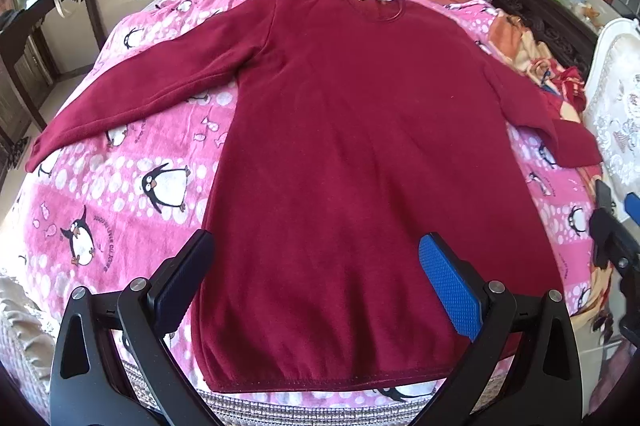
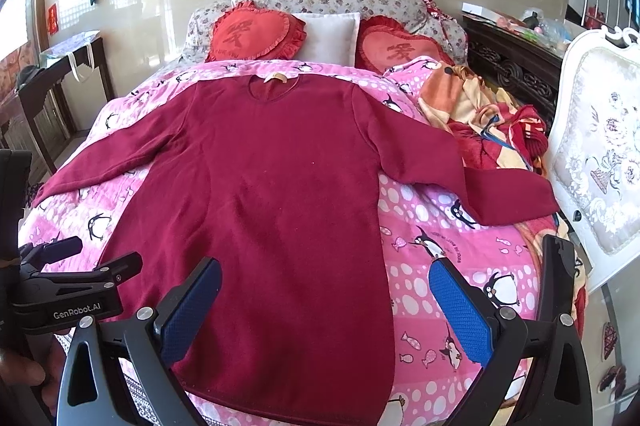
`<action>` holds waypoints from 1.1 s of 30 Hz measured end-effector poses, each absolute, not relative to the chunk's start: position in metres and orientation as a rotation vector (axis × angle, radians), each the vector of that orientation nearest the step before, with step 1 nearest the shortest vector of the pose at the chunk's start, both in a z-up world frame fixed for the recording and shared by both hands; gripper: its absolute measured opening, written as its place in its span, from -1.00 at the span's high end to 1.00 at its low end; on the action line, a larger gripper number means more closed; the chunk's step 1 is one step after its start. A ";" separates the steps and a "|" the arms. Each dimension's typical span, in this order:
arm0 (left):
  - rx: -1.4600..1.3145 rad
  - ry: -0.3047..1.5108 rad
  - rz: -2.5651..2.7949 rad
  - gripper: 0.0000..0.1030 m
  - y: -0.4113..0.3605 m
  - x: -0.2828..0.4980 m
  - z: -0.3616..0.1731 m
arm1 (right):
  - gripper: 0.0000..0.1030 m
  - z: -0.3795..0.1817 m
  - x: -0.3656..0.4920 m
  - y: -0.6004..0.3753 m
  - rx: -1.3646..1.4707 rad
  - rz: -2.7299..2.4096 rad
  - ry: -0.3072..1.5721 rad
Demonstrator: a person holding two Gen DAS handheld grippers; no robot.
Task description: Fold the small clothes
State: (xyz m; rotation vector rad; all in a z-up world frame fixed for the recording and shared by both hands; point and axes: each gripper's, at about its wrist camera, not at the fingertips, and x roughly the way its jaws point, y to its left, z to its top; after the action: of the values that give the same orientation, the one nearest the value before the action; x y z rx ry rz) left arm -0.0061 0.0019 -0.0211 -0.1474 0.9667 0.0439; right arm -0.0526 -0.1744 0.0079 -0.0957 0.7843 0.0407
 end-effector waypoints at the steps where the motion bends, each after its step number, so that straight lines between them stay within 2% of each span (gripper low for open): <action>1: -0.151 0.955 0.044 -0.99 0.002 -0.008 -0.019 | -0.99 0.007 -0.052 -0.175 -0.095 0.039 0.784; 9: -0.123 0.762 0.036 -0.99 0.006 -0.032 0.000 | -0.99 0.016 -0.049 -0.162 -0.135 0.019 0.765; 14: -0.235 0.772 -0.056 -0.99 0.020 -0.038 -0.004 | -0.99 0.019 -0.055 -0.144 -0.167 0.028 0.760; 33: -0.066 0.650 -0.029 -0.99 0.022 -0.077 -0.040 | -0.99 0.011 -0.080 -0.109 -0.159 -0.029 0.751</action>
State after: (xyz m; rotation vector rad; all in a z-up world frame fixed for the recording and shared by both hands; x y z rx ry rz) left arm -0.0771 0.0216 -0.0403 -0.0657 0.6502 -0.0286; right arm -0.0801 -0.1089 0.0110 -0.1588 0.7514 -0.0290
